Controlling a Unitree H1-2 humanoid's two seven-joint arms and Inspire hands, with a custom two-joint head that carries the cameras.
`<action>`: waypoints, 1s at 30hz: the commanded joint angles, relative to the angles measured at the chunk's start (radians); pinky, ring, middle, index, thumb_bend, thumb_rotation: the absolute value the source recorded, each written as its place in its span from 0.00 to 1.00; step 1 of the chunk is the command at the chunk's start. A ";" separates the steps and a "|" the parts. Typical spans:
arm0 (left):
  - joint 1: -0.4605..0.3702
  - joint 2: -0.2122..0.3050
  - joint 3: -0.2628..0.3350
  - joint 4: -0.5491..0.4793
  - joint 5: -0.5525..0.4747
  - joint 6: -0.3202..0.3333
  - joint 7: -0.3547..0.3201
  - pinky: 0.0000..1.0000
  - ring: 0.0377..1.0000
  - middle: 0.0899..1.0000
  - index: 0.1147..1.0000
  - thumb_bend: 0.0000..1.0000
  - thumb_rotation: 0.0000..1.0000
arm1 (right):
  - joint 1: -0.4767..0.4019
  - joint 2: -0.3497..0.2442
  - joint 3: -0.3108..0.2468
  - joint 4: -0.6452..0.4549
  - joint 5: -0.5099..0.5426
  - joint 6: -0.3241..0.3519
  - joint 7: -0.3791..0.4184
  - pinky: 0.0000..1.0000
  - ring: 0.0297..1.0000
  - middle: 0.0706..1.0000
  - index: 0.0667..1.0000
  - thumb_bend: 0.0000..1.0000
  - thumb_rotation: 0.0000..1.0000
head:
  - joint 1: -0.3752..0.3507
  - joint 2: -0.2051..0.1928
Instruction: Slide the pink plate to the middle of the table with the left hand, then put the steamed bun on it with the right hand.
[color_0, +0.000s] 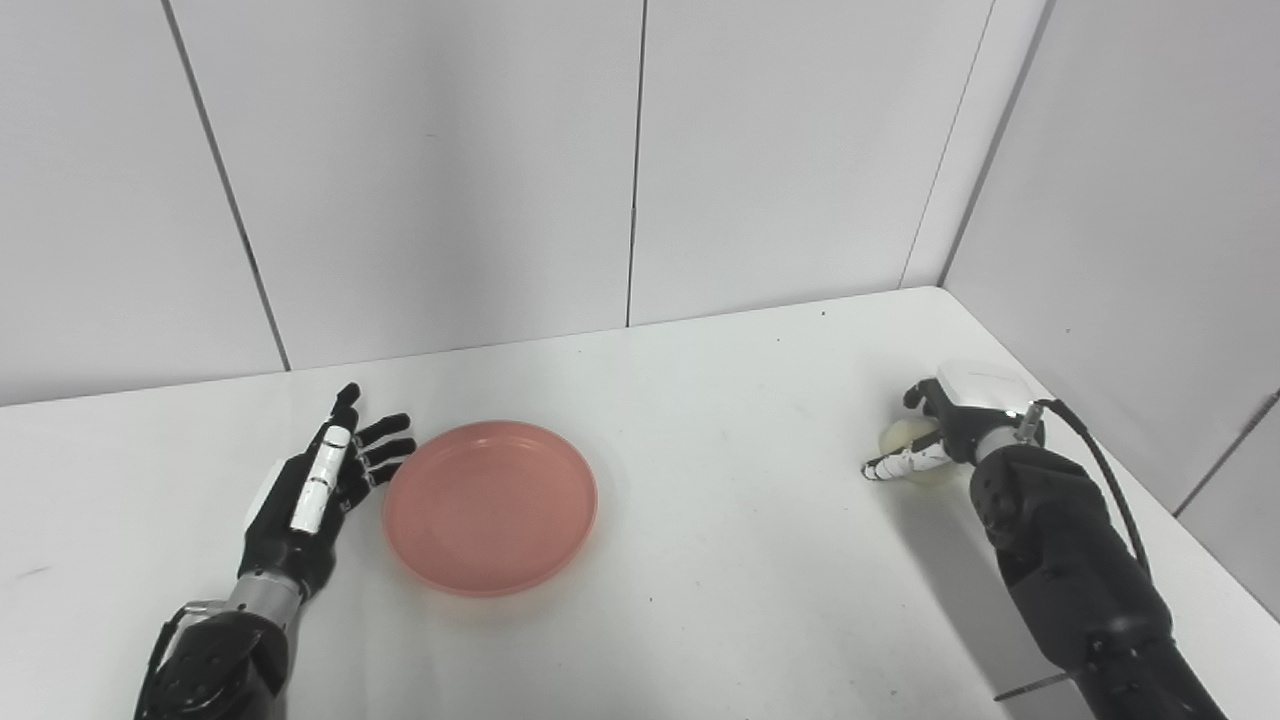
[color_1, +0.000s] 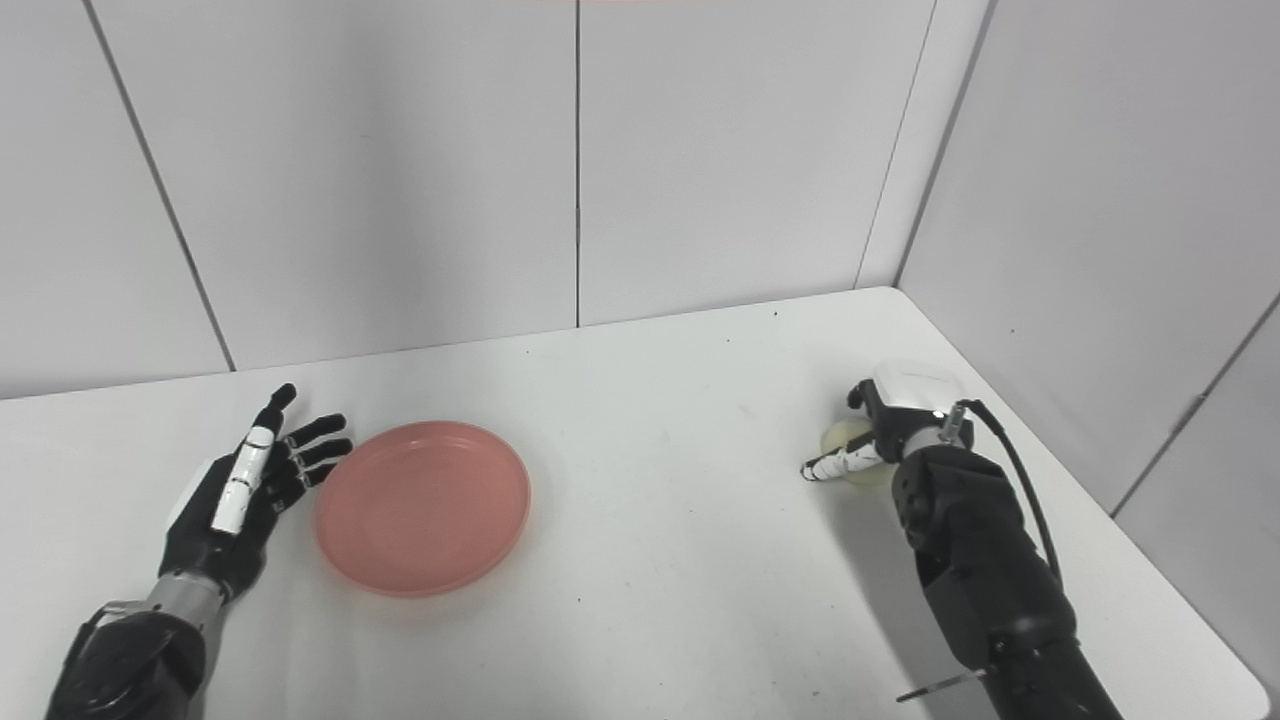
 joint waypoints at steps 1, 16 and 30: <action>0.003 0.007 -0.007 0.001 0.006 0.048 -0.014 0.71 0.74 0.77 1.00 0.60 0.89 | -0.020 -0.021 -0.027 -0.024 -0.013 0.011 0.032 0.20 0.24 0.44 0.63 0.58 0.01 | 0.002 0.003; -0.008 0.012 -0.011 0.023 -0.005 0.053 -0.059 0.69 0.73 0.79 1.00 0.64 0.93 | -0.036 -0.050 -0.036 -0.085 -0.100 0.011 0.291 0.15 0.21 0.43 0.66 0.57 0.00 | 0.003 0.004; -0.022 0.008 -0.013 0.060 0.001 0.046 -0.072 0.68 0.72 0.77 1.00 0.67 0.94 | -0.046 -0.030 -0.023 -0.169 -0.090 0.011 0.242 0.22 0.27 0.43 0.57 0.56 0.00 | 0.011 0.002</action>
